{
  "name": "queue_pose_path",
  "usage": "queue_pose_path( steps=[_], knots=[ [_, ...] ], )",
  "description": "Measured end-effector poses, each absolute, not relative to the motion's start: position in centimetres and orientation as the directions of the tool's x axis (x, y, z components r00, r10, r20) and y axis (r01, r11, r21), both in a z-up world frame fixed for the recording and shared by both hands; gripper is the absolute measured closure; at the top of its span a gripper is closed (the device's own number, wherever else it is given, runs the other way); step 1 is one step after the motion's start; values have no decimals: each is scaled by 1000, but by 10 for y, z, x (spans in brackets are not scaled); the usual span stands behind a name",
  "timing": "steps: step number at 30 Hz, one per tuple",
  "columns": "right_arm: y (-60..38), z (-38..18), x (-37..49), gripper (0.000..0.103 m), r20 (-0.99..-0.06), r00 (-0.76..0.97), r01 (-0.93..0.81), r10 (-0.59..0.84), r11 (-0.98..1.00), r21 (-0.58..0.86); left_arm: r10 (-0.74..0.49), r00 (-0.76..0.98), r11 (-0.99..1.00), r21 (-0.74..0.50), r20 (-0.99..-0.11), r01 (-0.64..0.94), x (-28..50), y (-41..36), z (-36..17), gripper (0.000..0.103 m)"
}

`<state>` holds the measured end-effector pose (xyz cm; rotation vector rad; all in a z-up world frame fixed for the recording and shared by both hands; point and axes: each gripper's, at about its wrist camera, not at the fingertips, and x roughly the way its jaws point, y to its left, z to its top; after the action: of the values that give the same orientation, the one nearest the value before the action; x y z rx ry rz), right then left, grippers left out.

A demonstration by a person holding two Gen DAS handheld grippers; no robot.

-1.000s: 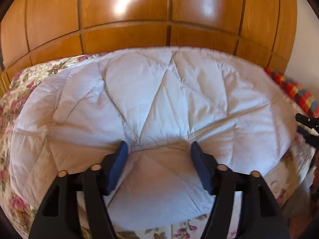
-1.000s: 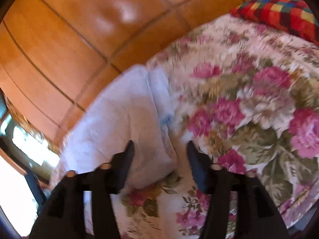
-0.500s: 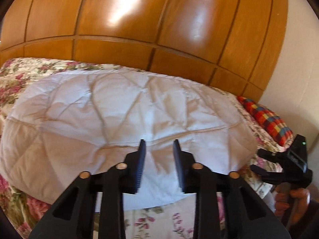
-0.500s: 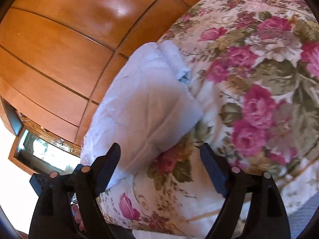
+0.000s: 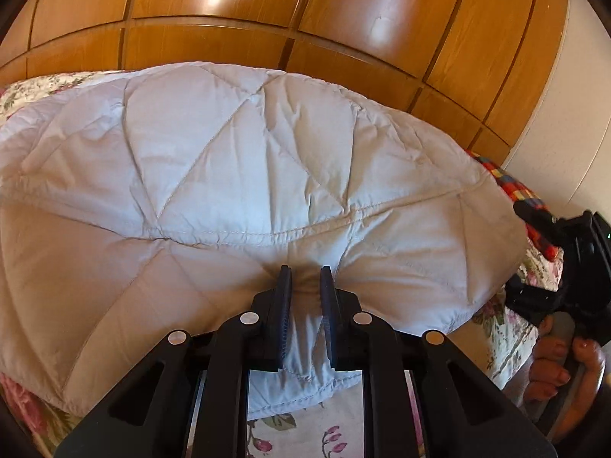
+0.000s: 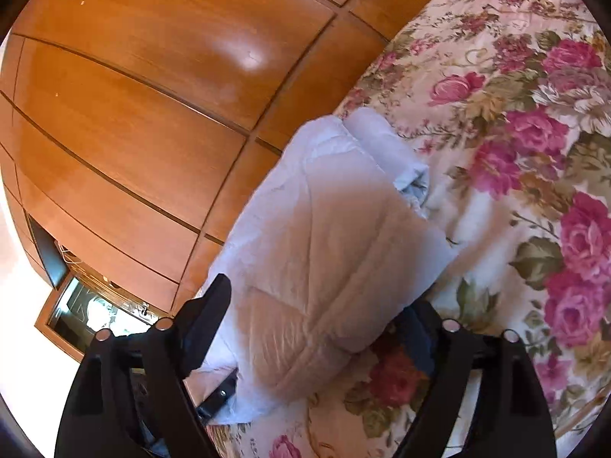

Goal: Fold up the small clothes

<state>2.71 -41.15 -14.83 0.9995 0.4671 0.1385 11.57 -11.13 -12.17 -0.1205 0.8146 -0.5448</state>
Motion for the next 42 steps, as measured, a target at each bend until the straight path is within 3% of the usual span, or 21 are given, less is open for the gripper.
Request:
queue_pose_path(
  steps=[3,11,13,16,19,21,24,27,28,29,34,37,39,42],
  knots=[
    [-411,-152,41,34,-358,878,143,319,538,831,-512,552,854,-319,-659,411,116,-112,-124,89],
    [-415,-162,78,38,-351,880,194,321,433,880,-517,546,851,-330,-659,409,118,-109,-125,89],
    [-413,-165,88,58,-372,869,210,327,436,875,-519,545,850,-335,-658,405,118,-108,-125,89],
    [-413,-166,92,73,-374,869,212,325,438,874,-512,554,854,-314,-657,416,117,-110,-124,89],
    [-416,-161,85,81,-359,877,196,320,443,875,-525,558,846,-325,-643,422,113,-109,-120,89],
    [-417,-153,82,83,-347,885,182,309,457,871,-546,551,835,-357,-632,418,111,-103,-114,89],
    [-420,-141,77,83,-340,894,165,293,489,856,-539,572,840,-342,-618,422,105,-92,-101,79],
    [-427,-130,71,83,-340,902,166,264,515,841,-511,640,859,-310,-574,407,97,-72,-85,59],
    [-431,-126,66,83,-342,907,170,247,526,833,-495,663,869,-303,-561,392,96,-64,-82,48],
    [-437,-123,61,83,-342,911,176,229,534,827,-479,685,878,-301,-549,372,95,-55,-78,45],
    [-467,-114,38,83,-358,925,229,130,563,794,-351,772,931,-289,-530,224,100,-2,-72,45],
    [-482,-109,23,83,-382,922,276,61,586,762,-293,757,952,-249,-585,176,110,17,-86,45],
    [-486,-104,20,83,-417,909,320,20,607,728,-300,701,952,-245,-647,181,120,18,-104,45],
    [-479,-90,22,83,-454,891,349,-15,661,664,-340,667,932,-334,-663,143,125,25,-121,45]
  ],
)
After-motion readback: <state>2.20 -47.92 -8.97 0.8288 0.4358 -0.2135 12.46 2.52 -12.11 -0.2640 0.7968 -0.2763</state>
